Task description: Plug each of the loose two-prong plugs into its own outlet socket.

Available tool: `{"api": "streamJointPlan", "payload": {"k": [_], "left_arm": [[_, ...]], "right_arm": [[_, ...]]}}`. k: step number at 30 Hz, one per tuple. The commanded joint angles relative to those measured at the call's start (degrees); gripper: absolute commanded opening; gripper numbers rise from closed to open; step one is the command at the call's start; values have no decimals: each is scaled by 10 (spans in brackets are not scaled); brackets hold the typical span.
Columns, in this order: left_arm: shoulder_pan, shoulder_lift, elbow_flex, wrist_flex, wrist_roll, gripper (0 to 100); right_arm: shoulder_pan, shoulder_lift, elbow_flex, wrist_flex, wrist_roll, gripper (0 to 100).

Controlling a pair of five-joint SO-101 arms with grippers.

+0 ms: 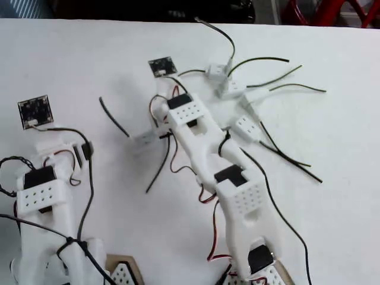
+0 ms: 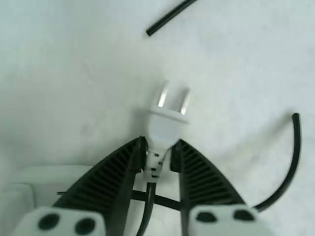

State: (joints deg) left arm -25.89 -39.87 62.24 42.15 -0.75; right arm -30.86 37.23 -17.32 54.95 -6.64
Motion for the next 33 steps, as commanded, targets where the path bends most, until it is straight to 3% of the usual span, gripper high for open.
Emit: {"api": "streamJointPlan", "payload": {"k": [1,8,16,22,29,33], "left_arm": [[-6,-15,-3,-11,-6,276],[-6,-15,-3,-11,-6,276],[-6,-15,-3,-11,-6,276],[-6,-15,-3,-11,-6,276],[-6,-15,-3,-11,-6,276],[-6,-15,-3,-11,-6,276]], "right_arm": [[7,-26,-30,16,-5,15],[40,-104,-30,88,-128,17],[87,-210,-30,247,-270,17],[123,-245,-30,364,-293,17],[204,-245,-30,415,-345,19],[228,-247,-30,429,-347,137]]}}
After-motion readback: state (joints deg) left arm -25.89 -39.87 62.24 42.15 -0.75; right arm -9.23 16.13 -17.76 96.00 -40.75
